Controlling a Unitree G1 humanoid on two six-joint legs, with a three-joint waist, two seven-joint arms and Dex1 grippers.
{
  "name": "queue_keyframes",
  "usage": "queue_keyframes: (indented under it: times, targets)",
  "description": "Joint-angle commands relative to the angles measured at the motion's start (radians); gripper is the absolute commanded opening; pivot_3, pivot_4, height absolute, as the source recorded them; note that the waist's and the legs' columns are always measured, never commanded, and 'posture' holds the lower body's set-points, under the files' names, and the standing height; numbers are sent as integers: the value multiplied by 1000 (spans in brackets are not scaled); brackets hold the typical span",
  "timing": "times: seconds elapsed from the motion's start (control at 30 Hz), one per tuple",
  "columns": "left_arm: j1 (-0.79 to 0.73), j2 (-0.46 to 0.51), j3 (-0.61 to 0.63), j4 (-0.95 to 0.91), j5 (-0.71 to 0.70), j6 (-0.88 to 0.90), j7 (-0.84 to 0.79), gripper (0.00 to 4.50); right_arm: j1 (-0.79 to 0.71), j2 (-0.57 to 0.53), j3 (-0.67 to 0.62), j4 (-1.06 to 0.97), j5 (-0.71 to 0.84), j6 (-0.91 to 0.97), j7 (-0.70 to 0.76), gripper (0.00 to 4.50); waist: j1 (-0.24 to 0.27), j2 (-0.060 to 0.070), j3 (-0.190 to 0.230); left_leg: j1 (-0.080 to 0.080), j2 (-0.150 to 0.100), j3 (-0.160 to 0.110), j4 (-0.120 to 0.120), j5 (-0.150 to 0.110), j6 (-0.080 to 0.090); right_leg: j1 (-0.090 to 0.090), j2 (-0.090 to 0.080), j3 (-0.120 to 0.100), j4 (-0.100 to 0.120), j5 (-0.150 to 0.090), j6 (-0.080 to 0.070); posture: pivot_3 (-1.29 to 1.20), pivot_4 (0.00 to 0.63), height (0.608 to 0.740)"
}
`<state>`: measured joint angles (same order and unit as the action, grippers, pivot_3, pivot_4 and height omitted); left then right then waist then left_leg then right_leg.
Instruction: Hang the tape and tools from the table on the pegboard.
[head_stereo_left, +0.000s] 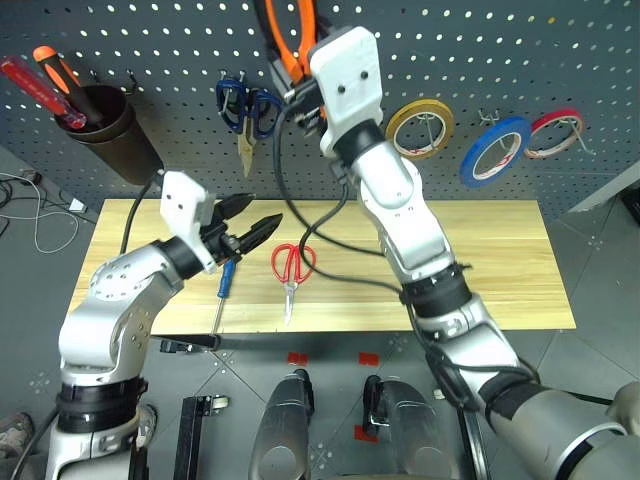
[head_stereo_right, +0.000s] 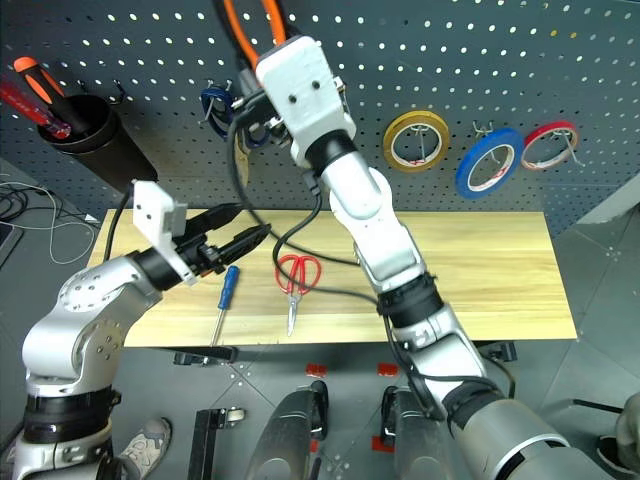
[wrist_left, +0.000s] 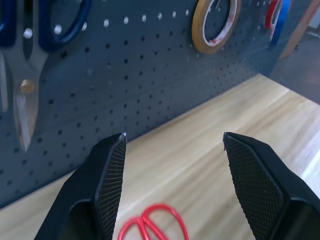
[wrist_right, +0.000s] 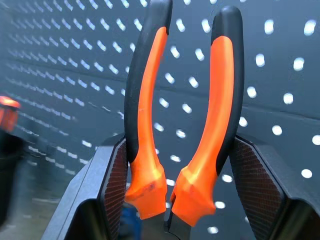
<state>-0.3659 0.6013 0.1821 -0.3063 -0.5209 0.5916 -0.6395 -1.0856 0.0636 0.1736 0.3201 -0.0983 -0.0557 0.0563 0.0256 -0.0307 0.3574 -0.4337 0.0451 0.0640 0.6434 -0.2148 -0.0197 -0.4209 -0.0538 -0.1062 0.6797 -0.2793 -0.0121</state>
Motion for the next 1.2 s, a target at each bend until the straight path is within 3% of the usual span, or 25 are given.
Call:
queue_keyframes:
  times: [0.03, 0.3, 0.77, 0.87, 0.9, 0.97, 1.07, 1.2]
  targets:
    - [-3, 18, -16, -15, 14, 6, -1, 3272, -84, -11, -29, 103, -20, -168, -34, 2755, -1, 0, 0, 0, 0, 0, -1, 0, 0, 0, 0, 0, 0, 0, 0, 137, 346, 740]
    - [-17, 2, -40, -8, 19, 7, 0, 3272, -174, -71, -64, 330, -55, -330, -93, 2755, -2, 0, 1, 0, 1, 1, -3, 0, 0, -1, 0, 0, 0, -3, -4, 142, 366, 740]
    - [15, -55, -78, 55, 98, -62, 40, 3272, -4, -50, -27, 371, -158, -357, -191, 2755, 0, 1, 2, 0, 0, 1, -3, 0, 0, -1, 0, 1, 0, -3, -4, 132, 389, 740]
    - [16, -83, -86, 77, 125, -70, 71, 3272, 2, -44, -51, 357, -138, -310, -196, 3681, 0, 1, 2, 0, 0, 1, -2, 0, 0, -1, 0, 1, 0, -3, -4, 127, 390, 740]
    - [16, -91, -87, 86, 136, -73, 83, 3426, 3, -42, -57, 352, -129, -289, -191, 4097, 0, 1, 2, 0, 0, 1, -2, 0, 0, -1, 0, 1, 1, -3, -4, 127, 390, 740]
    - [27, -101, -97, 96, 158, -67, 109, 3758, 21, -42, -67, 303, -101, -201, -149, 4500, 0, 1, 2, 0, 0, 1, -2, 0, 0, -1, 0, 1, 1, -3, -4, 110, 388, 740]
    - [46, -102, -108, 88, 172, -56, 118, 4433, 60, -39, -74, 211, -68, -84, -96, 4500, -1, 1, 2, 0, 1, 1, -3, 0, 0, -1, 0, 1, 1, -3, -4, 110, 388, 740]
    - [142, -111, -131, 27, 212, 84, 217, 4433, 309, -78, -30, -185, 68, 211, 130, 4500, 1, 1, 2, 1, 1, 0, -3, 0, 0, 0, -1, 1, 0, -3, -4, 97, 385, 740]
